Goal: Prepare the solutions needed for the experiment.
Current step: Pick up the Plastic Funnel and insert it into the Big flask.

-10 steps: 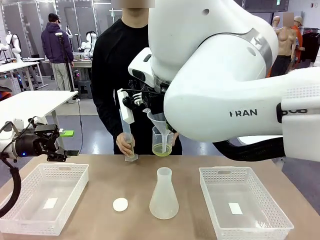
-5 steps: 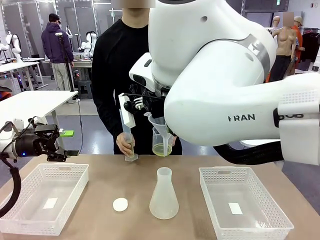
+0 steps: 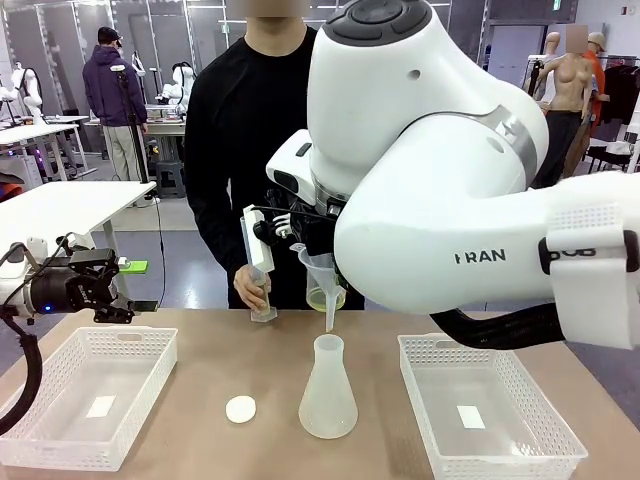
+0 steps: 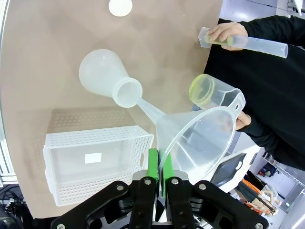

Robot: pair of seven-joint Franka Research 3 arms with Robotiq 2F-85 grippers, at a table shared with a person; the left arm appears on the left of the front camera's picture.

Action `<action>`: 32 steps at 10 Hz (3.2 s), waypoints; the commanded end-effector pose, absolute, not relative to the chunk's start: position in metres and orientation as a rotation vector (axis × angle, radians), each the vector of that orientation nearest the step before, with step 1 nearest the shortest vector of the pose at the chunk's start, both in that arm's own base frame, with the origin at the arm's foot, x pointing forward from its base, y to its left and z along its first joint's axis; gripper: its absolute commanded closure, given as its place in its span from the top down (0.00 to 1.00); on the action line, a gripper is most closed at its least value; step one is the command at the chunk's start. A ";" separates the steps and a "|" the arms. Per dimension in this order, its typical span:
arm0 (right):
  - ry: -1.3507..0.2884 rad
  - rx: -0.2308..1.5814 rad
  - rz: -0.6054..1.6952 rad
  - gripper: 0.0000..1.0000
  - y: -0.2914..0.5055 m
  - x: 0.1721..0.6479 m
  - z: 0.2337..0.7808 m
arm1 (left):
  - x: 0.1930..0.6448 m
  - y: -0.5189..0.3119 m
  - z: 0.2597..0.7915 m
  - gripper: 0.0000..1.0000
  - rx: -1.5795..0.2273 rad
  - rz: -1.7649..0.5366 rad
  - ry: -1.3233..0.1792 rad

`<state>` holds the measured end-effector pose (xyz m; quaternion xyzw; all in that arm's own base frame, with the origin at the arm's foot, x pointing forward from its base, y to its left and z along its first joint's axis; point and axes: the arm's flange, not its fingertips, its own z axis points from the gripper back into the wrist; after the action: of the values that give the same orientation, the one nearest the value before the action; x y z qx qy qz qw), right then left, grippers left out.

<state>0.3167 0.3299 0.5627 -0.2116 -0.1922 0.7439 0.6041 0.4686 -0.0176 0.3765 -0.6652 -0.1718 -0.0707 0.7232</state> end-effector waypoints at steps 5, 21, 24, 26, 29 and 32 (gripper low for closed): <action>-0.492 -0.413 1.708 0.04 0.328 0.331 0.524 | 0.467 -0.017 0.379 1.00 -1.465 -0.166 -0.378; -0.440 -0.338 1.712 0.41 0.330 0.335 0.476 | 0.467 -0.017 0.379 1.00 -1.465 -0.166 -0.378; -0.434 -0.335 1.701 0.62 0.329 0.329 0.478 | 0.467 -0.017 0.379 1.00 -1.465 -0.166 -0.378; -0.414 -0.336 1.684 0.81 0.326 0.326 0.479 | 0.467 -0.017 0.379 1.00 -1.465 -0.166 -0.378; -0.422 -0.350 1.717 0.97 0.330 0.335 0.482 | 0.467 -0.017 0.379 1.00 -1.465 -0.166 -0.378; -0.422 -0.350 1.717 0.97 0.330 0.335 0.482 | 0.467 -0.017 0.379 1.00 -1.465 -0.166 -0.378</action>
<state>0.3347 0.3288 0.4835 -0.1511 -0.1786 0.7453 0.6243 0.4686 -0.0175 0.3765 -0.6652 -0.1718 -0.0706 0.7232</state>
